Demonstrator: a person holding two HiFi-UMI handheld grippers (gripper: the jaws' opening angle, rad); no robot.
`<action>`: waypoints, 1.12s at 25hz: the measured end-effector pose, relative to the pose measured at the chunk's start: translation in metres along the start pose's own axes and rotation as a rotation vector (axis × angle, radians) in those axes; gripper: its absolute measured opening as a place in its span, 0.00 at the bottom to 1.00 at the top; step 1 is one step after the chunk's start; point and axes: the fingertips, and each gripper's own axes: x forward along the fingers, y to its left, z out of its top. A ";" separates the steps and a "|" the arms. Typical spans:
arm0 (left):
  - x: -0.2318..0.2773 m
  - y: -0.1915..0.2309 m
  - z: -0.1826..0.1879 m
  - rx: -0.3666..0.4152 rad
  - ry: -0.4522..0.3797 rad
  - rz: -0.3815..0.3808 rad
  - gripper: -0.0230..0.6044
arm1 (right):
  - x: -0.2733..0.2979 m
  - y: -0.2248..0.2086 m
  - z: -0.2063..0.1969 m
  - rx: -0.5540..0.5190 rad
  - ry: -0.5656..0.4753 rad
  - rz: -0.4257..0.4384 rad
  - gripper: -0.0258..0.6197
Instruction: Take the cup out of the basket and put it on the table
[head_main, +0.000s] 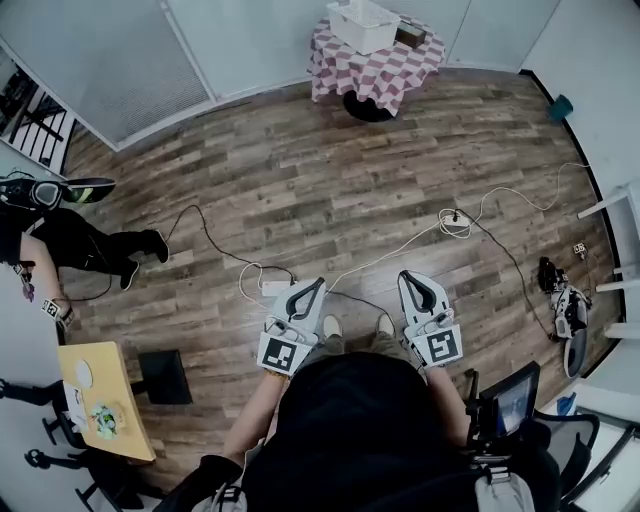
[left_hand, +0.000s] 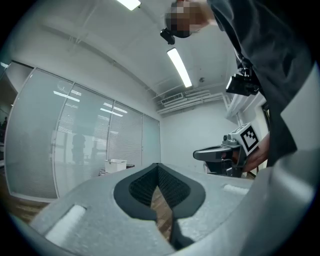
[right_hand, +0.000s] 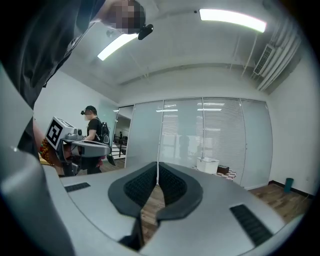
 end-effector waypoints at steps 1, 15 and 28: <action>-0.004 0.007 0.000 -0.009 -0.002 -0.004 0.03 | 0.005 0.004 0.000 -0.004 0.007 -0.009 0.06; 0.033 0.057 0.004 0.015 -0.013 -0.051 0.03 | 0.059 -0.027 -0.014 0.002 0.092 -0.040 0.06; 0.186 0.105 -0.004 0.047 -0.010 -0.083 0.03 | 0.182 -0.148 -0.024 -0.064 0.037 0.006 0.06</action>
